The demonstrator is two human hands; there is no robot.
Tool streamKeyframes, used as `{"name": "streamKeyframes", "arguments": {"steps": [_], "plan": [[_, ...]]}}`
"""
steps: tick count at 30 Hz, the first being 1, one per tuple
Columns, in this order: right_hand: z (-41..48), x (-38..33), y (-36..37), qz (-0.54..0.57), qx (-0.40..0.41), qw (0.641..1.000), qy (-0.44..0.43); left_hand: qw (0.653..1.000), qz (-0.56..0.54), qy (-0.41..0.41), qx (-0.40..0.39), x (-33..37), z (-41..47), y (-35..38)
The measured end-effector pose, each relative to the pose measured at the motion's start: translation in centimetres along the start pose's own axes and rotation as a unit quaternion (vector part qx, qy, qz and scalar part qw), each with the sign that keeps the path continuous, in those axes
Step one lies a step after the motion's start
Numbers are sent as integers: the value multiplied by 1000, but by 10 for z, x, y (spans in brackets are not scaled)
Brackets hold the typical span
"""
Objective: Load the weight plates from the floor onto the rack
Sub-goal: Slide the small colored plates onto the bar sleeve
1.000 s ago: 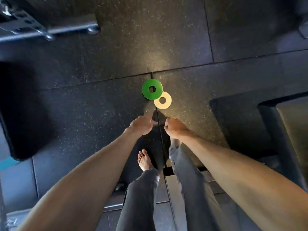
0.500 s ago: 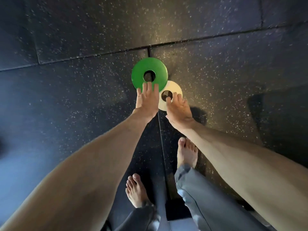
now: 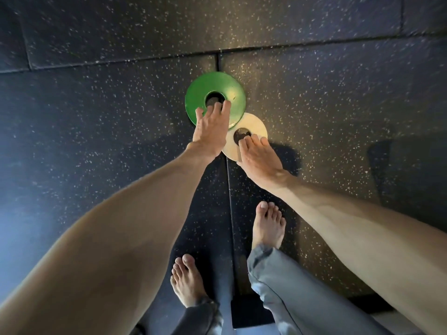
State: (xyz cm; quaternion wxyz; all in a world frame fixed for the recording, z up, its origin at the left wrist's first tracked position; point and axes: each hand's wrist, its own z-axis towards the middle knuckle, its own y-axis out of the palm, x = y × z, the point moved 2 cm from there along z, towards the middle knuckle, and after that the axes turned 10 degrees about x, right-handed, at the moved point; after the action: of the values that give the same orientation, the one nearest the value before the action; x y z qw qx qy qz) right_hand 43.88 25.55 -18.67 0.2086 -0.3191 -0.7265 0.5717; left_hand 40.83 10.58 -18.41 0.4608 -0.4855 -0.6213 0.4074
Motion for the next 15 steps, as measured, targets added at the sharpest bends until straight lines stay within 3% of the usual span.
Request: {"name": "streamKeyframes", "arguments": {"steps": [2, 5, 7, 9, 12, 15], "plan": [[-6, -2, -12, 44, 1, 999, -6, 1000, -28, 8, -4, -3, -9, -9], [-14, -7, -40, 145, -16, 986, 81, 996, -90, -8, -19, 0, -28, -39], [-21, -12, -70, 191, -59, 967, 160, 984, -156, -85, -30, 0, -45, -66], [-35, -16, -101, 208, -68, 954, 204, 949, -242, -198, -44, -9, -68, -88], [-59, -29, -150, 162, -75, 972, 152, 890, -327, -310, -63, -30, -122, -124], [-76, -49, -203, 198, -125, 964, 125, 866, -351, -349, -70, -39, -188, -177]]}}
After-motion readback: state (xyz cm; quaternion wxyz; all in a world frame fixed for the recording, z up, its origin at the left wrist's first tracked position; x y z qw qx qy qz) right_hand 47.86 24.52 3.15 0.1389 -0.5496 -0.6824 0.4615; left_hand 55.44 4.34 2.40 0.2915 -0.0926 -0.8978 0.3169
